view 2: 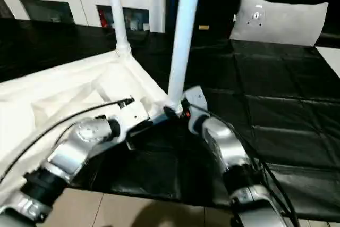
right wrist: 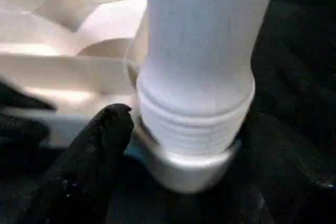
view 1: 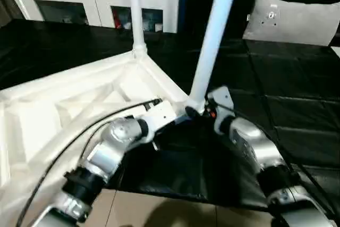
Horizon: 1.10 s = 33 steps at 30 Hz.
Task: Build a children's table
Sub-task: Insert table leg to table base, then rotate leg to tighten
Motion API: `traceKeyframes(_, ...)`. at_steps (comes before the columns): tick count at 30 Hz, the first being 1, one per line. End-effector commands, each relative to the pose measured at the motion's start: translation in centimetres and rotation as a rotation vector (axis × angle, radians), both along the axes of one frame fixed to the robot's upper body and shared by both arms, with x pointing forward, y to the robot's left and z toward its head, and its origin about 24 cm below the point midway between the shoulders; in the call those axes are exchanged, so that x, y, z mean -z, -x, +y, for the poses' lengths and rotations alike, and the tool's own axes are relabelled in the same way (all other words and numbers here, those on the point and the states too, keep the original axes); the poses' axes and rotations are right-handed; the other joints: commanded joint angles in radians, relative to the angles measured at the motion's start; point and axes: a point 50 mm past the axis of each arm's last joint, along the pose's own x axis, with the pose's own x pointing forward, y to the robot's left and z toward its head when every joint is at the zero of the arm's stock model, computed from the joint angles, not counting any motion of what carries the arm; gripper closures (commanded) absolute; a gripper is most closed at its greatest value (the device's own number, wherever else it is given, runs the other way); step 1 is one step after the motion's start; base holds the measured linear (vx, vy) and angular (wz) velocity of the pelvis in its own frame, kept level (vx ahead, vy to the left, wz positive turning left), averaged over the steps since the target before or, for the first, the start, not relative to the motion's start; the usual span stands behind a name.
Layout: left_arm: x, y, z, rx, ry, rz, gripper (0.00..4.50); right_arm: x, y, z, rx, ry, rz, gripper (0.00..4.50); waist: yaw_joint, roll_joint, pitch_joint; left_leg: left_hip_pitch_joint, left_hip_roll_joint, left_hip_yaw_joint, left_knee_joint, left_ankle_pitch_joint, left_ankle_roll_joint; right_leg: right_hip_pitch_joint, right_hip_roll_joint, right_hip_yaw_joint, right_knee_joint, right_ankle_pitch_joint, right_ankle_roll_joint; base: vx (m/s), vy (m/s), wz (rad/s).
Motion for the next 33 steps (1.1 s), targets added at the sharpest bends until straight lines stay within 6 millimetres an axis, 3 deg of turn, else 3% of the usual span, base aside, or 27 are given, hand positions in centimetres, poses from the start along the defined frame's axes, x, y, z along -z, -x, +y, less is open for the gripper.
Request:
traceKeyframes(1,1.2,-0.1,1.8,-0.021,-0.064,0.048,4.5,-0.1,0.6,-0.3,-0.062,-0.003,-0.007,0.46,0.011,0.002,-0.045,-0.012,0.041,-0.006,-0.07,-0.134,0.061,0.054,-0.093,0.068,-0.091,-0.11,-0.176,0.0,0.0,0.0)
traceKeyframes(7,1.5,0.3,2.0,0.124,-0.053,0.072,4.5,-0.9,1.2,-2.4,-0.082,0.001,-0.049,0.02,0.014,-0.002,-0.044,-0.011,0.041,-0.004,-0.069,-0.116,0.077,0.054,-0.094,0.068,-0.092,-0.092,-0.183,0.0,0.0,0.0)
traceKeyframes(9,1.7,0.7,2.2,0.212,-0.071,0.078,4.5,-1.4,1.7,-3.8,-0.103,0.009,-0.072,0.02,0.02,-0.002,-0.047,-0.01,0.043,-0.004,-0.069,-0.105,0.082,0.055,-0.094,0.068,-0.088,-0.085,-0.177,0.0,0.0,0.0)
traceKeyframes(13,1.7,0.9,2.4,0.269,-0.064,0.093,4.5,-2.0,2.5,-4.8,-0.154,0.014,-0.081,0.02,0.028,0.001,-0.047,-0.009,0.044,-0.003,-0.068,-0.093,0.086,0.055,-0.093,0.068,-0.084,-0.051,-0.182,0.0,0.0,0.0)
traceKeyframes(18,2.1,0.2,3.4,0.171,-0.112,0.106,4.5,-2.3,3.8,-5.0,-0.251,0.019,-0.055,0.02,0.034,-0.001,-0.047,-0.006,0.046,-0.003,-0.068,-0.101,0.09,0.056,-0.094,0.067,-0.084,-0.053,-0.187,0.0,0.0,0.0)
traceKeyframes(20,1.9,0.1,3.3,0.187,-0.101,0.089,4.5,-1.9,4.2,-5.0,-0.277,0.034,-0.021,0.02,0.039,-0.005,-0.042,-0.005,0.045,-0.002,-0.07,-0.133,0.084,0.055,-0.096,0.066,-0.096,-0.146,-0.171,0.0,0.0,0.0)
traceKeyframes(22,1.9,0.1,3.3,0.197,-0.094,0.092,4.06,-1.8,4.2,-5.0,-0.272,0.035,-0.019,0.0,0.042,-0.005,-0.041,-0.005,0.044,-0.002,-0.072,-0.142,0.075,0.053,-0.096,0.067,-0.1,-0.199,-0.156,0.0,0.0,0.0)
traceKeyframes(23,1.9,0.1,3.3,0.197,-0.09,0.096,4.06,-1.8,4.1,-5.0,-0.269,0.034,-0.02,0.0,0.042,-0.006,-0.042,-0.006,0.044,-0.002,-0.073,-0.144,0.07,0.053,-0.096,0.067,-0.101,-0.214,-0.146,0.0,0.0,0.0)
traceKeyframes(25,2.0,0.1,3.4,0.195,-0.094,0.093,3.91,-1.9,4.1,-5.0,-0.269,0.032,-0.023,0.0,0.041,-0.006,-0.044,-0.005,0.044,-0.003,-0.072,-0.133,0.069,0.052,-0.094,0.067,-0.099,-0.199,-0.141,0.0,0.0,0.0)
traceKeyframes(29,2.1,-0.1,3.5,0.147,-0.058,0.103,3.64,-1.9,4.2,-4.8,-0.276,0.033,-0.019,0.0,0.043,-0.006,-0.048,-0.007,0.044,-0.001,-0.066,-0.084,0.082,0.054,-0.094,0.067,-0.086,-0.084,-0.17,0.0,0.0,0.0)
traceKeyframes(33,2.3,-0.1,3.3,0.159,-0.046,0.123,3.64,-1.8,4.3,-4.7,-0.283,0.036,-0.011,0.0,0.048,-0.005,-0.046,-0.007,0.043,-0.001,-0.068,-0.099,0.08,0.054,-0.094,0.066,-0.092,-0.126,-0.165,0.0,0.0,0.0)
